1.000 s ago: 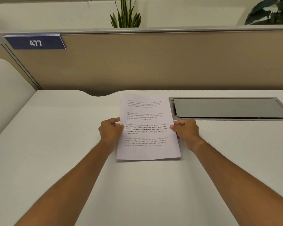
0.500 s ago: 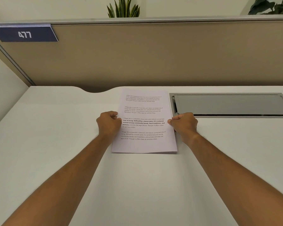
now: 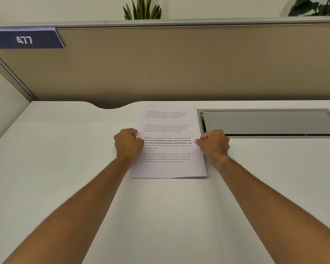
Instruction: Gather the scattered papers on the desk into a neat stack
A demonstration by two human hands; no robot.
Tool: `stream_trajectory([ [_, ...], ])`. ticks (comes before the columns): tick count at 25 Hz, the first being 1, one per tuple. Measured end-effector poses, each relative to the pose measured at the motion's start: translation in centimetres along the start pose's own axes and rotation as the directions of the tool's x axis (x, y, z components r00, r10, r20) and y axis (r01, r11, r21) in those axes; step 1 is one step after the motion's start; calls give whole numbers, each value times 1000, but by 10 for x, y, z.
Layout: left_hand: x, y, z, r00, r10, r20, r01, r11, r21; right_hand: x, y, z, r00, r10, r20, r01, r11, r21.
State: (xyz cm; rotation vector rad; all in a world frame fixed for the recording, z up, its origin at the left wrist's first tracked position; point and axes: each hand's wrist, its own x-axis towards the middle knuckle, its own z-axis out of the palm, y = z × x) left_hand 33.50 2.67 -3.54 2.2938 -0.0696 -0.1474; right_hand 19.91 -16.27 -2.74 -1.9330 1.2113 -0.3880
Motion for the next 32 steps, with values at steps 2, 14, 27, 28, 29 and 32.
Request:
stream_trajectory([
  [2,-2,1,-1,1000,17,1,-17,1000,12,0,0,1,1000,-9,-1,8,1000,-18],
  [14,-2,1,0,1000,10,7,-11,1000,23,0,0,4,999,-36,-9,36,996,-78],
  [27,-3,-2,0,1000,11,21,-12,1000,19,-5,0,1,996,-86,-5,85,988,-130],
  [28,-3,-3,-1,1000,7,20,-7,1000,14,-5,1,1,996,-87,-6,85,989,-122],
  [29,-6,-3,-2,1000,8,24,-8,1000,18,-8,1,-1,997,-83,-2,82,991,-108],
  [32,-11,-3,-6,998,60,17,-61,997,50,-16,-1,-5,997,-72,-16,71,996,-51],
])
